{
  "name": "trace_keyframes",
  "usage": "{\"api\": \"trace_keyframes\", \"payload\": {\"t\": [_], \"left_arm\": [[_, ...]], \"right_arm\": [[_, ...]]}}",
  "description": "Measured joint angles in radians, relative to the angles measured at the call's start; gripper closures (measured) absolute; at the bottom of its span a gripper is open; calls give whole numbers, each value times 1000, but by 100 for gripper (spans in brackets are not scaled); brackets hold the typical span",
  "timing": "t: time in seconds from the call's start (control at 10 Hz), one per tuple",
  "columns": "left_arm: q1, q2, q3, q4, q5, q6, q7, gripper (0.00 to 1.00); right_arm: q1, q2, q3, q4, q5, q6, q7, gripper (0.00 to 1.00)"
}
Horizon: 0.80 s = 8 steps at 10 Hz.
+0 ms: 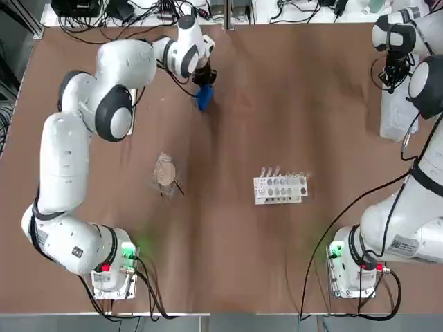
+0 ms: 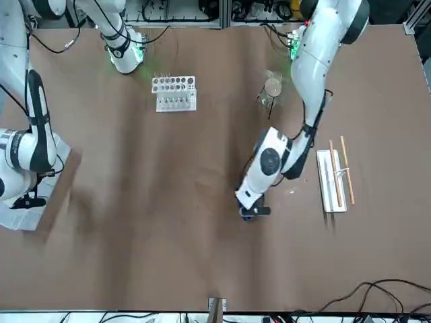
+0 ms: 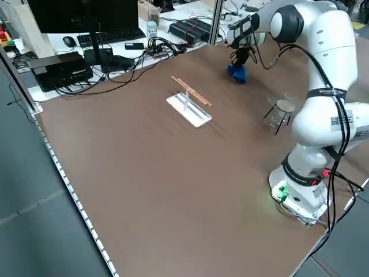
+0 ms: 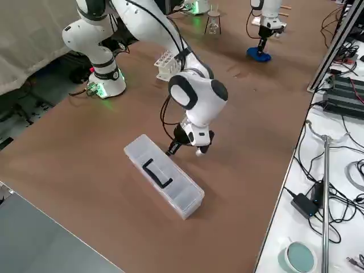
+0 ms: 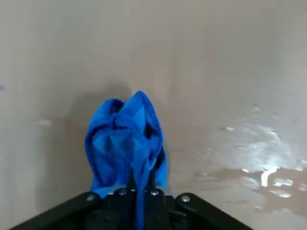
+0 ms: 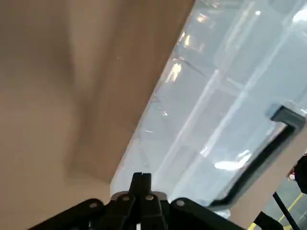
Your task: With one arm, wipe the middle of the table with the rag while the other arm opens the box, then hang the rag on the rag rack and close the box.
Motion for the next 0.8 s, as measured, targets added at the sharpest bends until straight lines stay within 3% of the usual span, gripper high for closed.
{"api": "trace_keyframes", "payload": {"t": [0.5,0.8], "left_arm": [[-147,13,-2,91,-120,0,-65,93],[-215,14,-4,198,-129,7,-121,93]], "right_arm": [[-7,-47,0,4,-29,-54,-23,97],[-11,-43,1,0,8,-30,13,97]]}}
